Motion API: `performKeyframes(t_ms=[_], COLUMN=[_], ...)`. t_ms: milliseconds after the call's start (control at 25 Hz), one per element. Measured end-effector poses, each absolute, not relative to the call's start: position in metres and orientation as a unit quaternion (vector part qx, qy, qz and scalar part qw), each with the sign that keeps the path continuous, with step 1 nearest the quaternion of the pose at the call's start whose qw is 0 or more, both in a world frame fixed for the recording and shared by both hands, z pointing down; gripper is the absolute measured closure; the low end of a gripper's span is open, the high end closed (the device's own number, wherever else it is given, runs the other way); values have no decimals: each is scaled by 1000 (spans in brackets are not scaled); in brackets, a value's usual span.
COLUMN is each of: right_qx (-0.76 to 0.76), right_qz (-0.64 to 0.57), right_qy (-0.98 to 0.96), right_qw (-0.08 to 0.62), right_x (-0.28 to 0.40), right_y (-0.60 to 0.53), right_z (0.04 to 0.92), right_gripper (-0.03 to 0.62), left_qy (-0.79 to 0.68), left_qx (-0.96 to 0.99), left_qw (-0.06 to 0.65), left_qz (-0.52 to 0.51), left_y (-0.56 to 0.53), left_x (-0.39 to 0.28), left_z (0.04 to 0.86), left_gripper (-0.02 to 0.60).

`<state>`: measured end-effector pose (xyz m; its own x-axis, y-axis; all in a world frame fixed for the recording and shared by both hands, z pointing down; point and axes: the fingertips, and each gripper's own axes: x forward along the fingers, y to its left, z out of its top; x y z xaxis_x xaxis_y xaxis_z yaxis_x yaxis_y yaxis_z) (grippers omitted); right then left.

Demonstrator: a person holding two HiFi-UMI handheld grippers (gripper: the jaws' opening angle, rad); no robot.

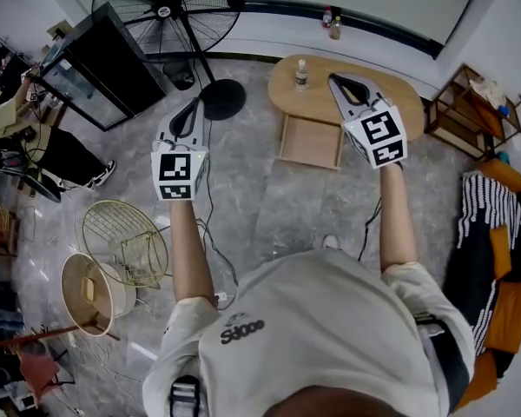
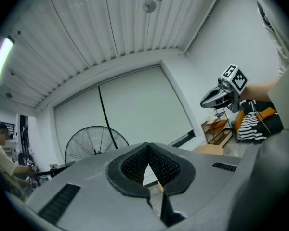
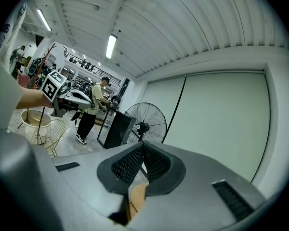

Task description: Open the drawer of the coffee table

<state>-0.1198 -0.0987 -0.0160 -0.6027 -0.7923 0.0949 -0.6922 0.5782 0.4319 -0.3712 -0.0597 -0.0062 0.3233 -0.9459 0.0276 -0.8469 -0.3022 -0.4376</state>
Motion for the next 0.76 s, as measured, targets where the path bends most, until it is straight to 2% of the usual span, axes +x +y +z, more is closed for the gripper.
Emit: performKeyframes(t_ms=[760], right_qx=[419], right_qz=[-172], right_qy=[-879], right_qw=[147], right_x=[-105], right_y=[-109], right_z=[-9], right_gripper=[588], left_qy=[562], left_qx=[-795], left_qw=[172], left_qz=[-148], left_y=[-69], left_x=[-355], left_z=[-1], left_gripper=[563])
